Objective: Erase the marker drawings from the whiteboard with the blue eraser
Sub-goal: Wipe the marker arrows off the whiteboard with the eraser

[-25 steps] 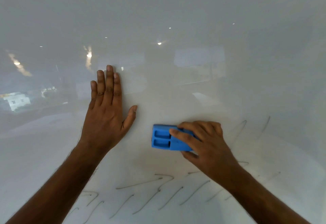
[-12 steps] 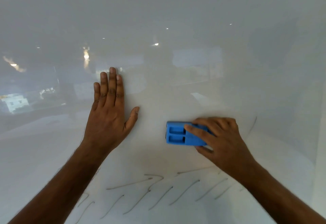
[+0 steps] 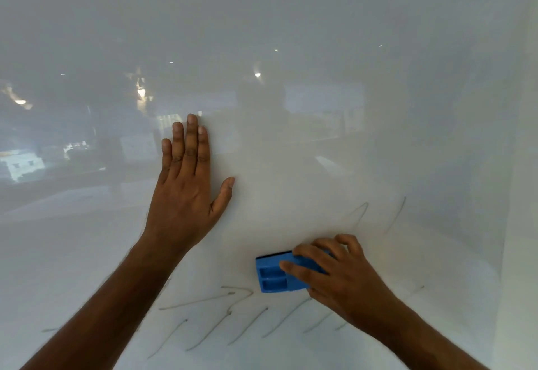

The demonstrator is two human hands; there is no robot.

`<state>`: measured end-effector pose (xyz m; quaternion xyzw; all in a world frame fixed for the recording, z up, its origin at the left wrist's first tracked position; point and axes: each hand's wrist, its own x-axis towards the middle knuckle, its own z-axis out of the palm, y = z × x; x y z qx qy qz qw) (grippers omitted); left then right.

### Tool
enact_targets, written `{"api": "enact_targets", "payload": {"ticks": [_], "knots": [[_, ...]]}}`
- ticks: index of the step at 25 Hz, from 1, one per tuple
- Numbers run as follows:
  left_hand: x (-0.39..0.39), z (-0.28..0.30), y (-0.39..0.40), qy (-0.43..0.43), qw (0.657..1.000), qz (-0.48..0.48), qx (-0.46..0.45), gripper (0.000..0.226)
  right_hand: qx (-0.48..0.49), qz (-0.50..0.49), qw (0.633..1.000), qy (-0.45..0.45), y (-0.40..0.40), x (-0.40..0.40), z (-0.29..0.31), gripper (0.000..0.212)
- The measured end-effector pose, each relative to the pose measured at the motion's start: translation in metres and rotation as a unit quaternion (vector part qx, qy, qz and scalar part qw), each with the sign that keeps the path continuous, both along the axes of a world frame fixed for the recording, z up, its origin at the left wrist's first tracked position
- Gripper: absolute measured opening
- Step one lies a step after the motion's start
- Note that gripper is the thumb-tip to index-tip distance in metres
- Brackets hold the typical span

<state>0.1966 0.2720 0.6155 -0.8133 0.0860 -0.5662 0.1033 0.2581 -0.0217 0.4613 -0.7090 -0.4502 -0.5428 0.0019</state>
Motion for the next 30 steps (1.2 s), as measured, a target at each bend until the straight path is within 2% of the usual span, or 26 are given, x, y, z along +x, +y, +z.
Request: {"api": "enact_targets", "payload": {"ticks": [4,8,12,15,17,20,26,28,30], "knots": [[0.001,-0.002,-0.004,-0.001,1.0,-0.002,-0.003,0.09,0.065,-0.024,0.998,-0.012,-0.024,0.006,0.037,0.061],[0.002,-0.004,-0.006,0.004,1.0,0.002,-0.009,0.089,0.118,-0.003,0.993,0.01,0.008,-0.001,0.068,0.063],[0.0,-0.005,-0.004,0.014,1.0,0.007,0.0,0.089,0.043,0.018,0.999,-0.001,0.047,-0.012,0.045,0.061],[-0.002,-0.008,0.0,0.017,1.0,0.005,0.016,0.087,-0.045,0.016,0.999,0.002,0.034,-0.009,0.016,0.07],[-0.004,-0.01,0.003,0.02,1.0,0.006,0.023,0.087,-0.06,0.017,0.998,-0.011,0.015,-0.004,0.008,0.068],[-0.004,-0.012,0.001,0.019,1.0,0.009,0.019,0.087,-0.014,0.008,1.0,-0.02,-0.02,0.01,0.021,0.059],[0.002,-0.011,-0.006,0.012,0.999,0.019,0.025,0.088,0.117,-0.008,0.993,0.019,-0.044,0.017,0.08,0.063],[0.006,-0.008,-0.012,0.006,0.999,0.015,0.031,0.088,0.126,0.004,0.992,0.028,-0.032,0.015,0.08,0.066],[0.01,-0.006,-0.018,0.001,0.999,0.014,0.031,0.088,0.096,0.014,0.995,0.038,-0.02,0.012,0.065,0.067]]}}
